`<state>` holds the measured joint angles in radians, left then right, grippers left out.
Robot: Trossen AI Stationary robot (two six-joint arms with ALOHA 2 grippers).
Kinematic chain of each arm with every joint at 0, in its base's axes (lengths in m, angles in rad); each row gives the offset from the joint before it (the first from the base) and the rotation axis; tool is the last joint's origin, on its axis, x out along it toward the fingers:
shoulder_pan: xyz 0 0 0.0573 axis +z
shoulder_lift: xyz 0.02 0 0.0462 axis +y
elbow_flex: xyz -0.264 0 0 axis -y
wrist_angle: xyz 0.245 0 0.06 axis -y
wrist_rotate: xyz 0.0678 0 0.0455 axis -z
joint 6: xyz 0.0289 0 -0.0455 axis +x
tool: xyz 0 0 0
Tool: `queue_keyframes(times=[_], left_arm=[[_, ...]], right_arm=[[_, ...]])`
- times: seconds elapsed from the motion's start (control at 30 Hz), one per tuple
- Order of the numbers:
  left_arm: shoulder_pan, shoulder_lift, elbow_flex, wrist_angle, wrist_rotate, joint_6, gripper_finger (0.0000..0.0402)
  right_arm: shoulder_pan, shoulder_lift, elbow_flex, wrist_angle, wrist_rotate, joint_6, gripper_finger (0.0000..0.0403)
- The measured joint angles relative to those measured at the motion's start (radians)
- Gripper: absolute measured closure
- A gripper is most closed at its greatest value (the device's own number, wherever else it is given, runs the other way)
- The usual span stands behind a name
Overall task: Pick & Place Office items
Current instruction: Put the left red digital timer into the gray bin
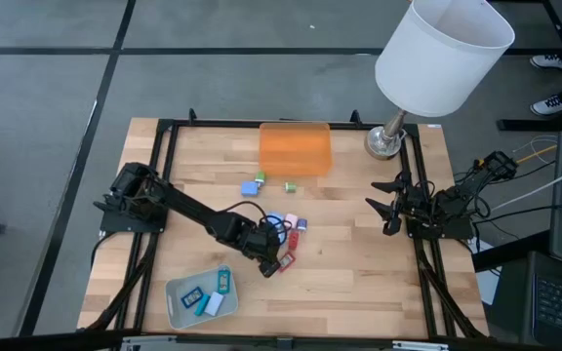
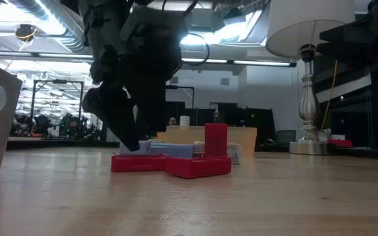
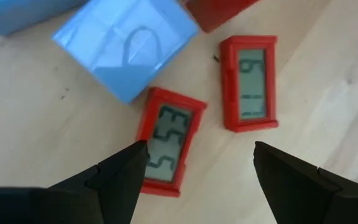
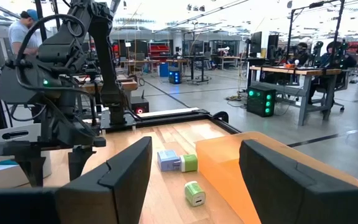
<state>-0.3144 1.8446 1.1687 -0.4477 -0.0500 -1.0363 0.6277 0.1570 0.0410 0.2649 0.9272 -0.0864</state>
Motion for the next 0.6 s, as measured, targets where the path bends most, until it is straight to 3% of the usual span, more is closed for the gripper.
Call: queue_keyframes(times=[0.6], left_arm=[[0.004,0.013,-0.057,0.004,-0.002,-0.007,0.0114]], right_arm=[[0.0,0.0,0.0,-0.001,-0.002,0.0,0.0162]])
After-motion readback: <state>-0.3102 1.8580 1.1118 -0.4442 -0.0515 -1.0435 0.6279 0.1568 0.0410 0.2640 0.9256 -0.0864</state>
